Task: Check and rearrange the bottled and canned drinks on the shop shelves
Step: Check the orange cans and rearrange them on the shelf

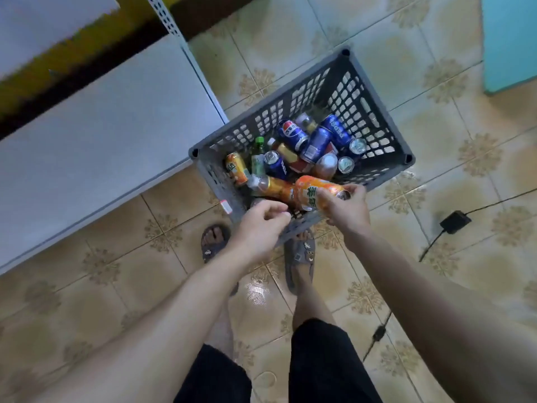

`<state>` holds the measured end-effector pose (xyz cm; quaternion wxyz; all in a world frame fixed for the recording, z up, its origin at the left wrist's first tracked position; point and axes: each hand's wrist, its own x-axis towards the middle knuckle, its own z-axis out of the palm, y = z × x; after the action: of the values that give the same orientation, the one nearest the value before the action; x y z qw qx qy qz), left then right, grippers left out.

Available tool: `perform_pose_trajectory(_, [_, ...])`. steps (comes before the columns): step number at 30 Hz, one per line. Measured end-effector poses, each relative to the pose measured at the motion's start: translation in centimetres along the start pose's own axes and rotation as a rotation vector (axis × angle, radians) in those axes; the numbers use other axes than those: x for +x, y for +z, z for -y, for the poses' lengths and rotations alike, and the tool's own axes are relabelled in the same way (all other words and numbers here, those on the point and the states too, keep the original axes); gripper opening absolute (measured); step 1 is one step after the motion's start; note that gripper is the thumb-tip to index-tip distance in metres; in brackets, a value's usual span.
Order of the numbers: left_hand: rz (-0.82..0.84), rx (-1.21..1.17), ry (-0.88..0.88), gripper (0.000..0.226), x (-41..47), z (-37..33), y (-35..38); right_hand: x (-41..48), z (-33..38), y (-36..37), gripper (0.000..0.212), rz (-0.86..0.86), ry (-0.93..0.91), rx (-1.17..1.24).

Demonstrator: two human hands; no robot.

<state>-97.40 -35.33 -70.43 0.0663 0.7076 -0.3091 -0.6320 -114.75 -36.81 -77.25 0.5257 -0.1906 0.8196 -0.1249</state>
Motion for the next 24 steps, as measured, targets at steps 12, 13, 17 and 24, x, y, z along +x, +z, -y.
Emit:
perform_pose_trajectory(12, [-0.064,0.022,-0.073,0.012,14.7,5.2,1.5,18.2,-1.5,9.8,0.069,0.05,-0.37,-0.822])
perform_pose_trajectory(13, [-0.064,0.029,-0.081,0.012,14.9,5.6,1.5,18.6,-1.8,10.1,0.067,0.061,-0.379,-0.876])
perform_pose_trajectory(17, [-0.073,0.005,-0.086,0.008,14.1,6.7,1.3,18.8,-2.1,9.9,0.052,0.053,-0.354,-0.952])
perform_pose_trajectory(24, [-0.086,-0.01,-0.011,0.018,7.5,6.0,-0.8,12.8,-0.3,7.7,0.042,0.038,-0.366,-1.015])
